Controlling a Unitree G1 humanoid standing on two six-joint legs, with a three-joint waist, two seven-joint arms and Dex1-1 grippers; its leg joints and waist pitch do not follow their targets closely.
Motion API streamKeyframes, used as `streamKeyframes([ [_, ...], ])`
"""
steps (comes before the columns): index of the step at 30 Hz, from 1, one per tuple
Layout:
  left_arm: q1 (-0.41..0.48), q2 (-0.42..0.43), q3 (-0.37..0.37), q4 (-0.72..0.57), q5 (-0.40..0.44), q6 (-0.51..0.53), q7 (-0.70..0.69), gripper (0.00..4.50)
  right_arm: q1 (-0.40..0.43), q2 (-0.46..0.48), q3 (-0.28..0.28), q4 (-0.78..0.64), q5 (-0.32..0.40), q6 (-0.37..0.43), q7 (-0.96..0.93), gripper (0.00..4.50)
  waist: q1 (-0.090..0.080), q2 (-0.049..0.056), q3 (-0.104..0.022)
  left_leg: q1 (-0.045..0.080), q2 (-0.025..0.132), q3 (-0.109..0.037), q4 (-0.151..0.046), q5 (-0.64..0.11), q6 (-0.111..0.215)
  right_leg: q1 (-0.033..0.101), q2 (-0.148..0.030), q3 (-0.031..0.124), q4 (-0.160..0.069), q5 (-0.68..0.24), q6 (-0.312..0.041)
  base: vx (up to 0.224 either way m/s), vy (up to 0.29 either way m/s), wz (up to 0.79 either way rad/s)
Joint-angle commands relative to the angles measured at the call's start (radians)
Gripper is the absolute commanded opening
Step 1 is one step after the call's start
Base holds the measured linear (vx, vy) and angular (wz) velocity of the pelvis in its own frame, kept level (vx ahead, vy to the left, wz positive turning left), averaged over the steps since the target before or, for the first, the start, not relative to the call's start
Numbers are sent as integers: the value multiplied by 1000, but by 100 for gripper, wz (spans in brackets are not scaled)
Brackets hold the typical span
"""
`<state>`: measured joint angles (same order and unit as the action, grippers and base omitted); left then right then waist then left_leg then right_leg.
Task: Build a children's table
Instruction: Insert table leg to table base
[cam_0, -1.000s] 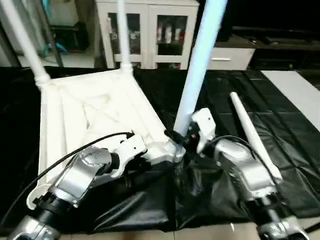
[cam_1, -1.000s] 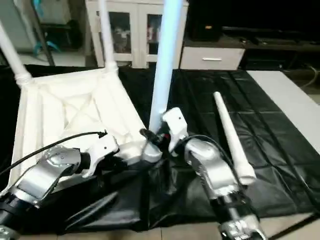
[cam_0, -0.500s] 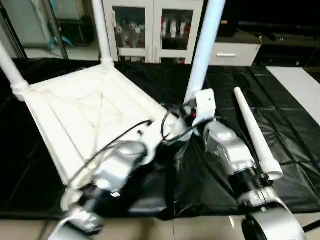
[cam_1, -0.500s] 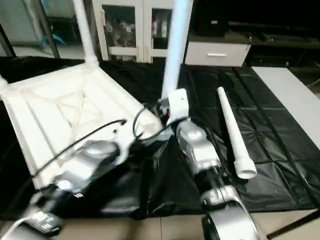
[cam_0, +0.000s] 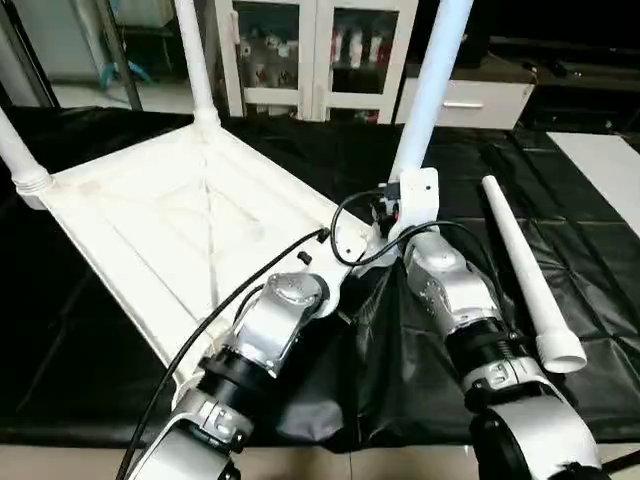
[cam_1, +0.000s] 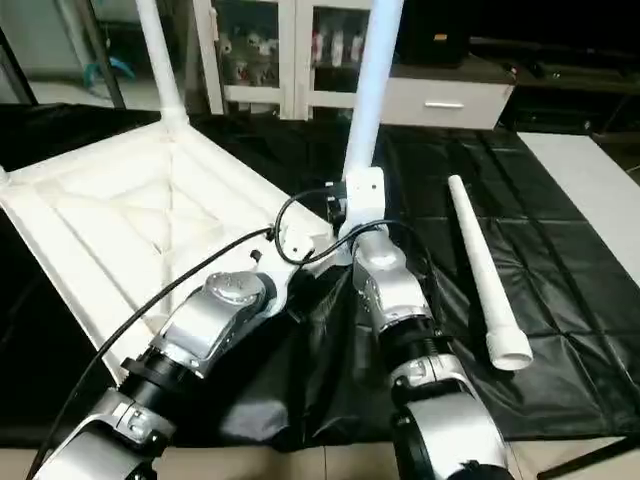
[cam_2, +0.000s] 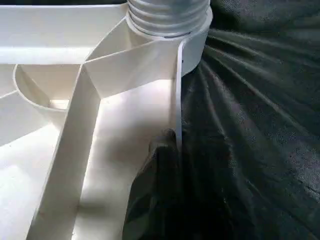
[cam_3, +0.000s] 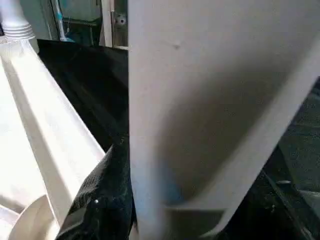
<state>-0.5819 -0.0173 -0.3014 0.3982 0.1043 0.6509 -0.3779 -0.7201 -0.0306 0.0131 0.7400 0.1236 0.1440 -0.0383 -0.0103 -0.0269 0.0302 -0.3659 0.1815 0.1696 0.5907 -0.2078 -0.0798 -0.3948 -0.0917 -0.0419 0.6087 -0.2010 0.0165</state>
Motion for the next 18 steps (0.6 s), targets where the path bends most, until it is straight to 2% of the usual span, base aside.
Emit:
streamKeyframes([
  [1,-7,-7,23,-9,-25,-89,12,0,45,5,-8,119,-1,37,-2,184,3,-13,-40,-4,35,-3,-77,-213,51,29,-41,32,-86,-219,-174,0,0,0],
  [3,-7,-6,22,-8,-25,-90,7,0,42,4,-7,119,-1,24,-2,184,2,-14,-39,-5,35,-4,-78,-234,43,28,-40,32,-89,-259,-164,0,0,0],
  [5,-6,1,20,-6,-18,-102,-4,0,37,8,-18,113,10,7,41,254,2,-13,-40,-5,36,-5,-79,-245,37,26,-40,32,-90,-269,-155,0,0,0],
  [7,-3,12,15,-12,-17,-106,-17,0,41,4,-16,81,10,8,62,259,3,-13,-40,-7,35,-5,-79,-236,39,28,-39,32,-89,-255,-154,0,0,0],
  [9,0,29,12,-21,-20,-109,-38,0,48,-4,-11,34,15,22,96,267,6,-12,-44,-7,35,-4,-76,-211,45,31,-39,33,-85,-214,-163,0,0,0],
  [10,1,36,10,-24,-21,-110,-47,0,51,-6,-9,19,17,27,107,293,8,-15,-48,-9,35,-3,-71,-160,54,36,-41,33,-76,-137,-179,0,0,0],
  [11,1,44,7,-29,-19,-109,-55,0,54,-11,-6,1,18,33,123,301,9,-15,-46,-9,34,0,-71,-137,70,35,-37,32,-72,-96,-193,0,0,0],
  [12,3,60,0,-37,-16,-116,-70,0,62,-22,-4,-34,25,47,147,306,10,-8,-43,-7,34,1,-72,-146,78,34,-38,32,-75,-100,-203,0,0,0],
  [15,9,80,-7,-56,-17,-117,-96,0,77,-44,-1,-93,41,76,197,336,12,-9,-45,-6,37,3,-70,-144,82,37,-39,33,-72,-96,-215,0,0,0],
  [16,11,83,-7,-59,-18,-119,-101,0,82,-49,1,-107,40,79,206,336,12,-6,-44,-6,37,3,-69,-134,80,36,-39,33,-72,-94,-223,0,0,0],
  [18,14,92,-9,-65,-18,-123,-113,0,95,-62,2,-140,38,92,227,351,16,-6,-46,-4,39,5,-67,-111,78,38,-38,33,-68,-65,-232,0,0,0],
])
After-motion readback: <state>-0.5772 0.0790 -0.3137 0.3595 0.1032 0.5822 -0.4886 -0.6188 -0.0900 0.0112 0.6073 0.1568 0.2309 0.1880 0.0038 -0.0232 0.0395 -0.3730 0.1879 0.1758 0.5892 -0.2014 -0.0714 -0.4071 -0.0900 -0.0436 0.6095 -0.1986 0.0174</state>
